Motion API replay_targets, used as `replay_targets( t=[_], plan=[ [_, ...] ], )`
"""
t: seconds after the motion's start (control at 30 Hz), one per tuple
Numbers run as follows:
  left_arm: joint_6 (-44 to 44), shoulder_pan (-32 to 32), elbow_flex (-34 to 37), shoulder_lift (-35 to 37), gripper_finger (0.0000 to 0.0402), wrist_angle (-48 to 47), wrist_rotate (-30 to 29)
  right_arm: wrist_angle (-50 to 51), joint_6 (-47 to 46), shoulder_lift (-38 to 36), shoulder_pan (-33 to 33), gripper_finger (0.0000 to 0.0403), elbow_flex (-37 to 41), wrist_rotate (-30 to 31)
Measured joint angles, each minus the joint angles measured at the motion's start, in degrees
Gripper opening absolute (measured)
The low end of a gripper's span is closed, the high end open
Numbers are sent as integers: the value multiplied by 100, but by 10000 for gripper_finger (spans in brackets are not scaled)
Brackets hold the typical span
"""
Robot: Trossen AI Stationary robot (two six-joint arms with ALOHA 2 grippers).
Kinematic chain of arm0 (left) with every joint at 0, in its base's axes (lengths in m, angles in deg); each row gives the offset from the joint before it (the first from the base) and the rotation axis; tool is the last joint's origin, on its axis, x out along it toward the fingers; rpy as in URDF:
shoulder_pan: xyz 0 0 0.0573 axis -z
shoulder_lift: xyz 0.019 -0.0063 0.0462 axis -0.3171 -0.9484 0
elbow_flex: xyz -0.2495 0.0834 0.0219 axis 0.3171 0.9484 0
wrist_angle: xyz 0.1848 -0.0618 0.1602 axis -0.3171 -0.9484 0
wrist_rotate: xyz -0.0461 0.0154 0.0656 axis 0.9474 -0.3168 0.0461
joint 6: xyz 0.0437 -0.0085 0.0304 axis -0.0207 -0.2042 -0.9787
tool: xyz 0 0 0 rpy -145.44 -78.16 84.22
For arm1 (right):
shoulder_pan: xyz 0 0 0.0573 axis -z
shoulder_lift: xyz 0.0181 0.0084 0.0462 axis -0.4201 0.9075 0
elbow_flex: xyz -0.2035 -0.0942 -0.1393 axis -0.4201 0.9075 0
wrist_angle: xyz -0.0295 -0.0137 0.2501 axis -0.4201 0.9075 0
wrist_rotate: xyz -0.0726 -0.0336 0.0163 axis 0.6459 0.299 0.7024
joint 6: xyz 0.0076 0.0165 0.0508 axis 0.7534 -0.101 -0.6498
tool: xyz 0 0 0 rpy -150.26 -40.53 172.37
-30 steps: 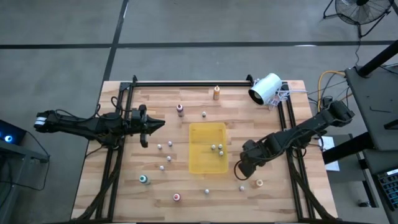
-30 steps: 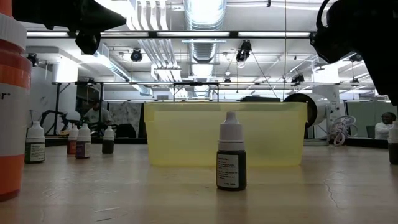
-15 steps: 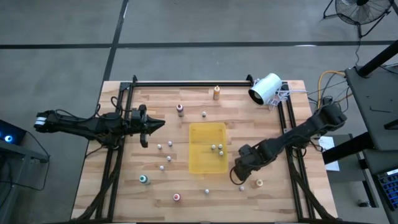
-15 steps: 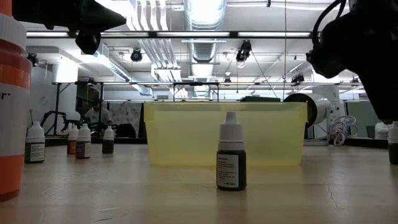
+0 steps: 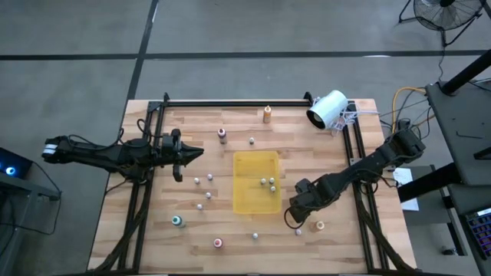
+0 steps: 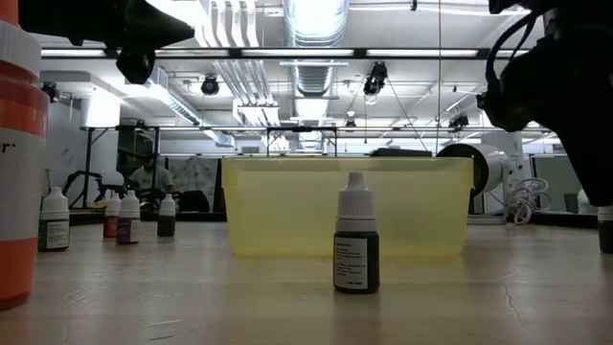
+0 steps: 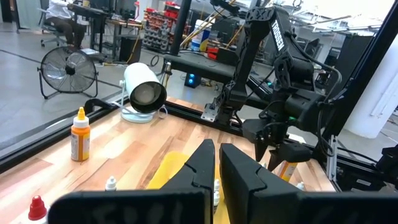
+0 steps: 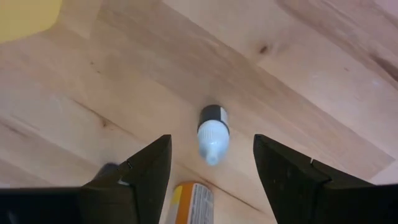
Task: Pick & Place food coloring
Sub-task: Put the small black food coloring bottle into the yellow bin
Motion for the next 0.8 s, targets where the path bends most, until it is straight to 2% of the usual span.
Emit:
replay_targets(
  t=[0.8],
  plan=[
    [0, 0, 0, 0, 0, 9, 1, -304, -91, -2, 2, 219, 299, 34]
  ],
)
